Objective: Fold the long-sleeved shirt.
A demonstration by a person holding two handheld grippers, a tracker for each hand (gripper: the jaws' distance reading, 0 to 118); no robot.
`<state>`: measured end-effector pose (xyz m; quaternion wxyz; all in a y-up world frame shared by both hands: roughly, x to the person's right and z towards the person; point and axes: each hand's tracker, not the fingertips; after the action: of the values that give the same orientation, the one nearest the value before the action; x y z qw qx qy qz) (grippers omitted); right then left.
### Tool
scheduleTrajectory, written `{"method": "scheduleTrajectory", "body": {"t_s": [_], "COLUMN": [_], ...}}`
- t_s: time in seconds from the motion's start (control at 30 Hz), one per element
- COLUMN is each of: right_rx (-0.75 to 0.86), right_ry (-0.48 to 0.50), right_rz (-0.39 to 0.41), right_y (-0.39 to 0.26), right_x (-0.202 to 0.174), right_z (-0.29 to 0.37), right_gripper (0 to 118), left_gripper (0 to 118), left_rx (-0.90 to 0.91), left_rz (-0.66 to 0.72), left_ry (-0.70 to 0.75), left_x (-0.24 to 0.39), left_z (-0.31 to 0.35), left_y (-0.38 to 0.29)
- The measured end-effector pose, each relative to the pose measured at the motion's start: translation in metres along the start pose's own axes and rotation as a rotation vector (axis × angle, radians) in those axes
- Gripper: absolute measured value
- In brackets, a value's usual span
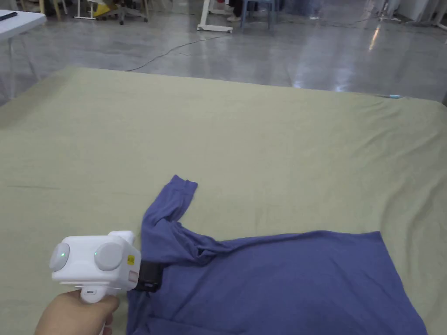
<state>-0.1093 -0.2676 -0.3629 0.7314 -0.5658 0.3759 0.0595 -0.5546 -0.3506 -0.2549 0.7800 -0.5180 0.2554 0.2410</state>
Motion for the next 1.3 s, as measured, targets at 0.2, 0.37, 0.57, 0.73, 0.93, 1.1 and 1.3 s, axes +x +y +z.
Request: {"method": "scheduleTrajectory", "body": {"t_s": [0.2, 0.37, 0.57, 0.73, 0.93, 1.1, 1.3], "right_rx": [0.063, 0.113, -0.092, -0.093, -0.06, 0.062, 0.206], "right_ry": [-0.191, -0.232, -0.334, -0.36, -0.426, -0.271, -0.304], "right_rz": [0.034, -0.005, -0.155, -0.203, 0.008, 0.05, 0.208], "right_y": [0.097, 0.237, 0.318, 0.313, 0.291, 0.264, 0.246], "right_x": [0.055, 0.115, 0.153, 0.153, 0.112, 0.094, 0.081], "right_z": [-0.003, -0.038, -0.112, -0.139, -0.099, -0.015, 0.123], "right_gripper": [0, 12, 117, 73, 0, 0, 0], "left_gripper": [0, 0, 0, 0, 0, 0, 0], "left_rx": [0.078, 0.091, 0.14, 0.146, 0.163, 0.21, 0.306], "left_rz": [-0.131, -0.106, -0.098, -0.094, -0.044, -0.051, -0.053], "left_ry": [0.126, -0.072, -0.112, -0.109, -0.145, -0.192, -0.265], "left_x": [0.014, 0.014, 0.015, 0.014, 0.015, 0.014, 0.009], "left_z": [0.01, 0.041, 0.076, 0.086, 0.103, 0.143, 0.227], "left_y": [-0.006, 0.0, 0.003, -0.002, -0.007, -0.006, 0.018]}}
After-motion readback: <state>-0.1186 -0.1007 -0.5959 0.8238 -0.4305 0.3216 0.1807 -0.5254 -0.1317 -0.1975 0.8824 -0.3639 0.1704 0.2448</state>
